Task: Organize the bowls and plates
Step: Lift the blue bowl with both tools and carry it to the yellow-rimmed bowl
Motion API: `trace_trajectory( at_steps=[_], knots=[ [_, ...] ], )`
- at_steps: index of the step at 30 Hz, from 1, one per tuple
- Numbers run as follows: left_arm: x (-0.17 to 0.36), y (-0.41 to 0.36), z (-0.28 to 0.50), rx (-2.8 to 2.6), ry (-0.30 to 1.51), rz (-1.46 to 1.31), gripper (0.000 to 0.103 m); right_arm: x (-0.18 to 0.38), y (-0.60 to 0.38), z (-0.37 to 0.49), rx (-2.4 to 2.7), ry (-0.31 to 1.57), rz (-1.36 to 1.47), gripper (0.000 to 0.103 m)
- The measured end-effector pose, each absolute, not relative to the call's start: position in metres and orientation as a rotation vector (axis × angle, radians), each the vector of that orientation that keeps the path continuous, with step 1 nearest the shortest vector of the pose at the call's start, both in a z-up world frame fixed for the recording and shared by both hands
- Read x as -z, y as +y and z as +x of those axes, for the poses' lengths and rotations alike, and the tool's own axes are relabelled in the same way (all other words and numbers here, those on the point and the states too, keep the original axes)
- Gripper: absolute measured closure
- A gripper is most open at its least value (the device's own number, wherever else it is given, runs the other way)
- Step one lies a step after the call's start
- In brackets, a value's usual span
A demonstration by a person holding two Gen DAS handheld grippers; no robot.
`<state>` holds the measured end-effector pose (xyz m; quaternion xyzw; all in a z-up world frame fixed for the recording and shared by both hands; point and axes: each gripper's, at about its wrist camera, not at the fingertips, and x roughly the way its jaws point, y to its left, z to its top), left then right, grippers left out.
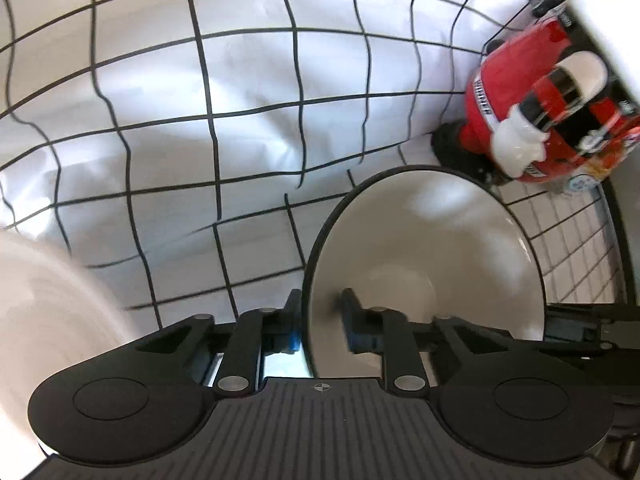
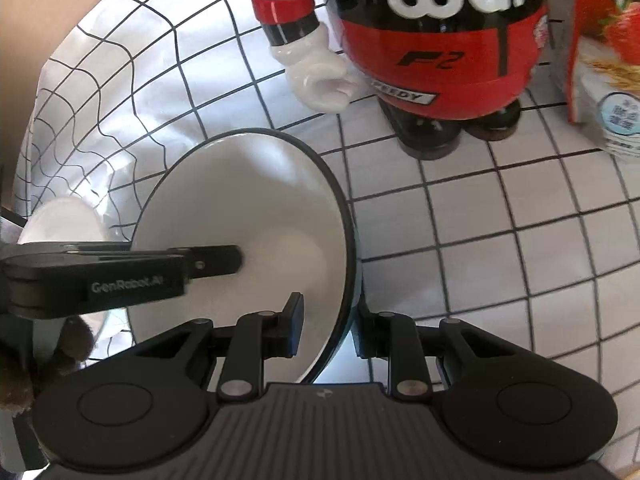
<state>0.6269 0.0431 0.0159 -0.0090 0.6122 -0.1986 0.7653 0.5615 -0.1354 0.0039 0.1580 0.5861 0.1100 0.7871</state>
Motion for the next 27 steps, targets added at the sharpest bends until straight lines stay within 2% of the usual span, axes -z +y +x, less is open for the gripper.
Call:
trace_trajectory(
  at_steps=[15, 20, 27],
  knots=[
    [-0.15, 0.067, 0.542, 0.463, 1.087, -0.007, 0.083, -0.12, -0.137, 0.48, -0.295, 1.031, 0.295, 0.078],
    [-0.16, 0.069, 0.502, 0.508, 1.087, -0.003, 0.083, -0.132, -0.143, 0.44, -0.292, 1.031, 0.268, 0.078],
    [-0.154, 0.034, 0.438, 0.502, 1.112, -0.018, 0.083, -0.125, -0.186, 0.39, -0.349, 1.003, 0.172, 0.078]
  ],
)
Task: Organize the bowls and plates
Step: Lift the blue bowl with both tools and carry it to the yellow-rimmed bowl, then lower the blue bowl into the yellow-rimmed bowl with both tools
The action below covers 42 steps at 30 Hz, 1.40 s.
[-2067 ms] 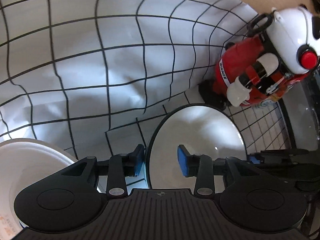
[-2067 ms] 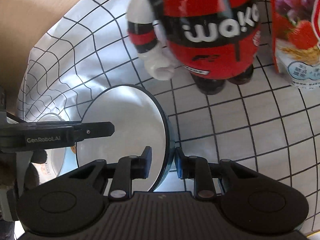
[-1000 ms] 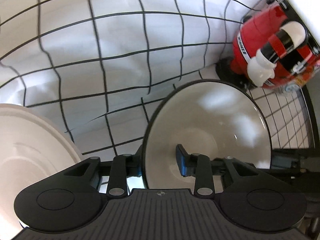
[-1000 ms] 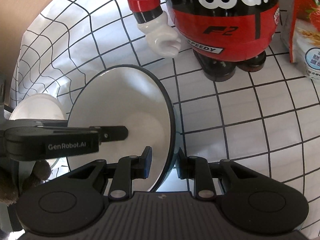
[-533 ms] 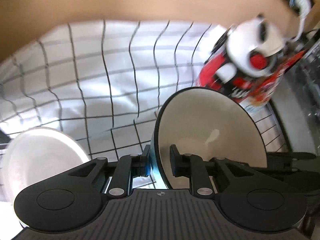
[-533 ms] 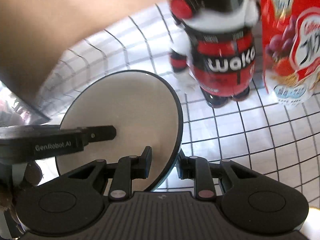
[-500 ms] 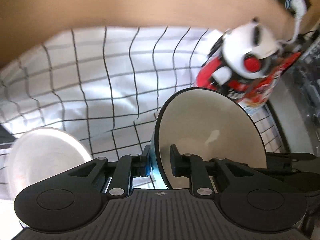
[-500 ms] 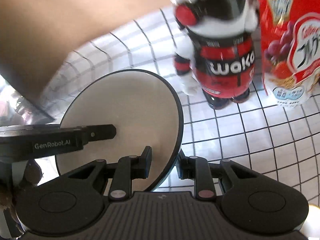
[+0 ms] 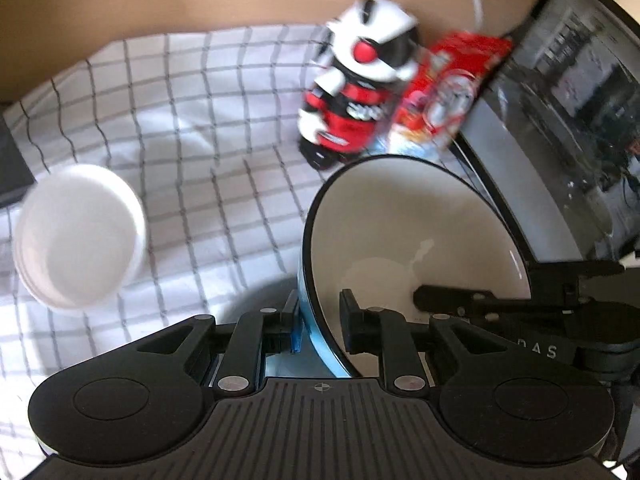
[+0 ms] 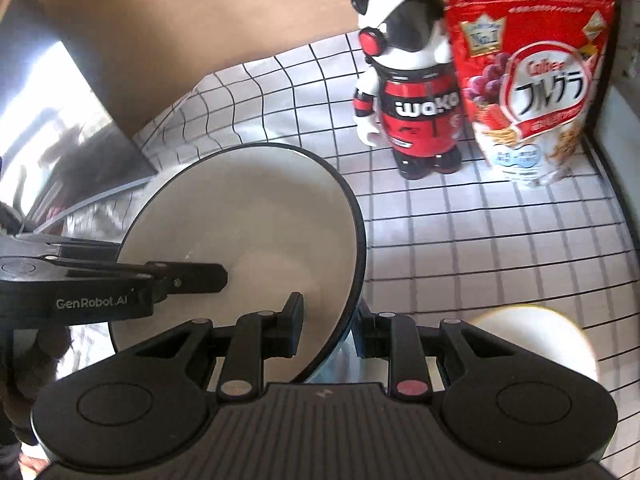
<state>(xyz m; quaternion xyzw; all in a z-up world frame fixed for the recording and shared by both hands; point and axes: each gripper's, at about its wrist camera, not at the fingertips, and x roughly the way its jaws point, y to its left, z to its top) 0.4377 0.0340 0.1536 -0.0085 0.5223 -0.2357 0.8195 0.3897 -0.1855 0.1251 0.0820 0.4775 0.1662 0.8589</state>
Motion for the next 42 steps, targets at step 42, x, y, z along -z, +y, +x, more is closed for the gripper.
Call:
trace_trajectory(
  at_steps=[42],
  knots=[
    [-0.054, -0.108, 0.383, 0.449, 1.176, -0.157, 0.081, -0.033, -0.335, 0.373, -0.353, 1.005, 0.146, 0.076]
  ],
)
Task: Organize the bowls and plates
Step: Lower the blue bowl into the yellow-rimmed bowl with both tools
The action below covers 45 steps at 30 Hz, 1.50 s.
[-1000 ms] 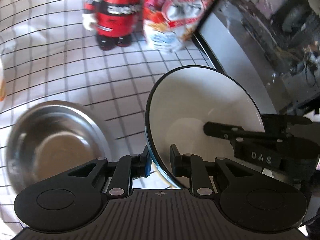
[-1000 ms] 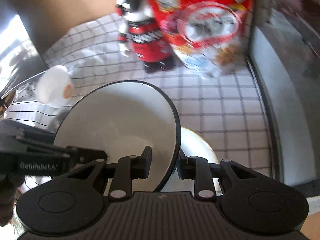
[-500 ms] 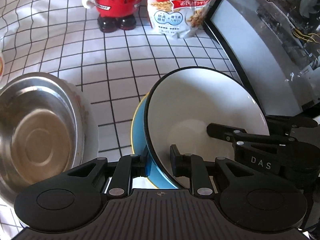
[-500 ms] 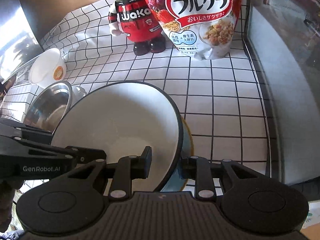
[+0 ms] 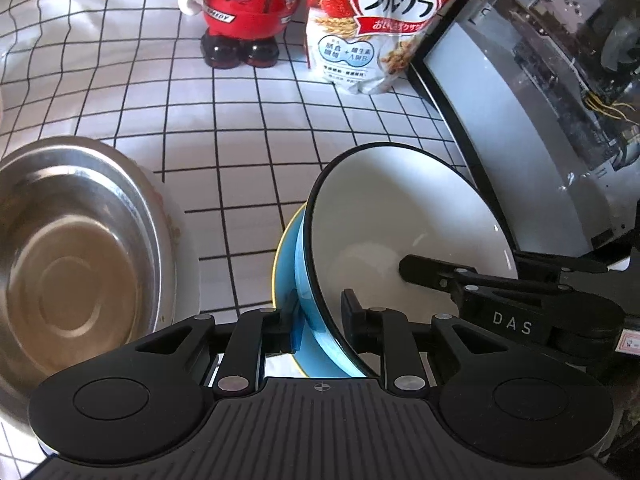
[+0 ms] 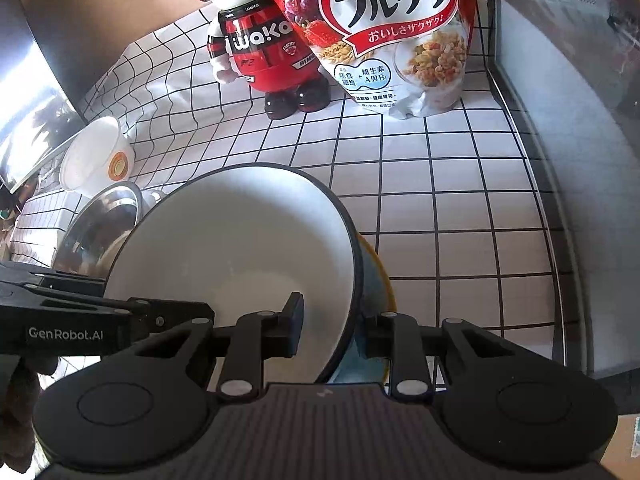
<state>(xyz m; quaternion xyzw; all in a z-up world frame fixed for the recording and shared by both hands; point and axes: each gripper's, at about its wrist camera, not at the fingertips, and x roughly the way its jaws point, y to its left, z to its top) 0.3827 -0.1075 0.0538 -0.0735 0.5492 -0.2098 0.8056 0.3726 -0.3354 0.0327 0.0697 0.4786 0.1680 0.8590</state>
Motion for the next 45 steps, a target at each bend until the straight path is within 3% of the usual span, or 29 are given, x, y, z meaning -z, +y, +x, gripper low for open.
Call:
trace_trajectory(
  at_steps=[15, 32, 45],
  knots=[
    [-0.06, -0.104, 0.383, 0.469, 1.229, -0.168, 0.074, -0.033, -0.329, 0.374, -0.326, 1.076, 0.12, 0.076],
    [-0.077, -0.117, 0.384, 0.499, 1.273, 0.024, 0.068, -0.04, -0.335, 0.37, -0.367, 1.053, 0.094, 0.078],
    [-0.081, -0.117, 0.393, 0.49, 1.289, 0.057, 0.074, -0.047, -0.344, 0.365, -0.363, 1.001, 0.098, 0.077]
  ],
)
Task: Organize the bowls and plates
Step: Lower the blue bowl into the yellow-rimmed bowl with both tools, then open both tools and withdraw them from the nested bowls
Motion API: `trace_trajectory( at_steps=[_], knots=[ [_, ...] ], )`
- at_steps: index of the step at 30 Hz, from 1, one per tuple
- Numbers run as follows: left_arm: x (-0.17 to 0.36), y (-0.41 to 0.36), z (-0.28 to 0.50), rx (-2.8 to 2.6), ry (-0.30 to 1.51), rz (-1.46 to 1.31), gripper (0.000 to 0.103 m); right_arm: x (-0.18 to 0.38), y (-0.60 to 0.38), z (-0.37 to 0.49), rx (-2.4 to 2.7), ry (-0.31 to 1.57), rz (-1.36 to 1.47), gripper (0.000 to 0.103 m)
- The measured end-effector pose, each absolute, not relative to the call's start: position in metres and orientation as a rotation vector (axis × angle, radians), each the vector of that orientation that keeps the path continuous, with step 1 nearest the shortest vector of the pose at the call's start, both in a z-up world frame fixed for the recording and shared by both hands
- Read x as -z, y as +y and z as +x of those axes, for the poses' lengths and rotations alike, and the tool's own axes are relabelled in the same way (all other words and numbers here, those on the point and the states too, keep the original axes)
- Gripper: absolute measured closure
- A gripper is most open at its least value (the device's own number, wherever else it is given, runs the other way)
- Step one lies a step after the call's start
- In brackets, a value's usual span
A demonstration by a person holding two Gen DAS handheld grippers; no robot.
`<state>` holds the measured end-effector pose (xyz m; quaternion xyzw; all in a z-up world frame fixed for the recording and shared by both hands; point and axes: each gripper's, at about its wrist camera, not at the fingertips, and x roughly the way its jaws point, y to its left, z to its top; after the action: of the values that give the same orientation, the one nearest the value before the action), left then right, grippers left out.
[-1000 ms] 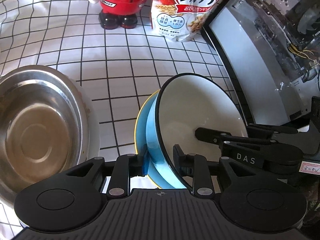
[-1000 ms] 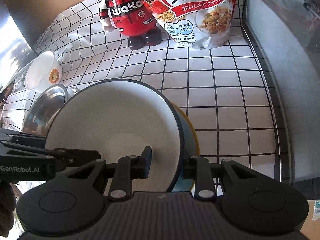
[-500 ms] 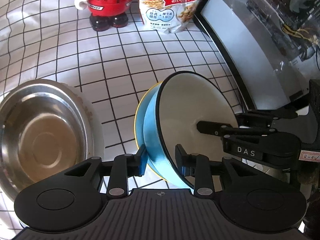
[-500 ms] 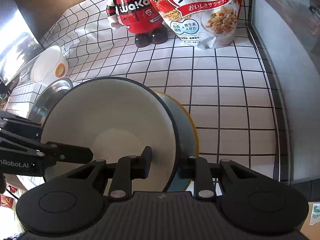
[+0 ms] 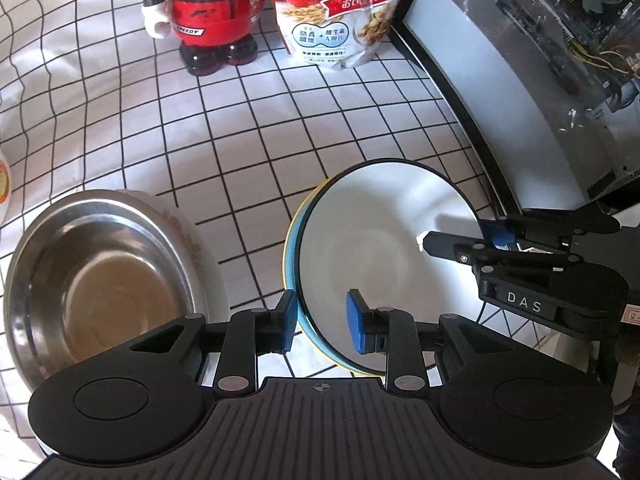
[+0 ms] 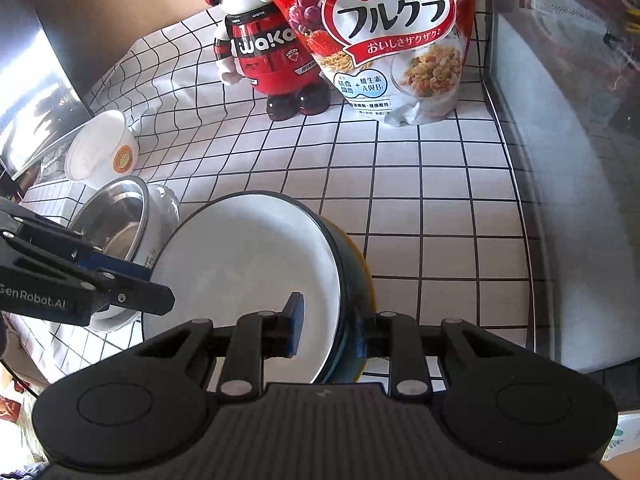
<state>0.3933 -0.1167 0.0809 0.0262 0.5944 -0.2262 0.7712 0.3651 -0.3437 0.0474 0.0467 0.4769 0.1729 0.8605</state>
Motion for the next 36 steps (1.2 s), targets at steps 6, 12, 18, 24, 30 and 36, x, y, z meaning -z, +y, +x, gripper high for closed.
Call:
trace_trajectory(
  at_steps=[6, 12, 18, 24, 30, 36],
  knots=[
    [-0.073, -0.117, 0.391, 0.495, 1.316, 0.046, 0.075, -0.048, -0.343, 0.364, -0.363, 0.999, 0.09, 0.077],
    [-0.073, -0.114, 0.391, 0.479, 1.313, 0.01, 0.074, -0.049, -0.341, 0.364, -0.361, 0.997, 0.074, 0.077],
    [-0.073, -0.116, 0.39, 0.473, 1.308, 0.004, 0.072, -0.048, -0.339, 0.363, -0.359, 0.996, 0.055, 0.077],
    [-0.075, -0.108, 0.39, 0.476, 1.303, -0.03, 0.076, -0.052, -0.344, 0.363, -0.357, 1.008, 0.074, 0.077],
    [-0.08, -0.105, 0.391, 0.482, 1.288, -0.045, 0.077, -0.06, -0.348, 0.36, -0.322, 0.958, 0.061, 0.077],
    [-0.079, -0.105, 0.391, 0.488, 1.29, -0.05, 0.077, -0.063, -0.36, 0.359, -0.278, 0.932, 0.073, 0.076]
  ],
)
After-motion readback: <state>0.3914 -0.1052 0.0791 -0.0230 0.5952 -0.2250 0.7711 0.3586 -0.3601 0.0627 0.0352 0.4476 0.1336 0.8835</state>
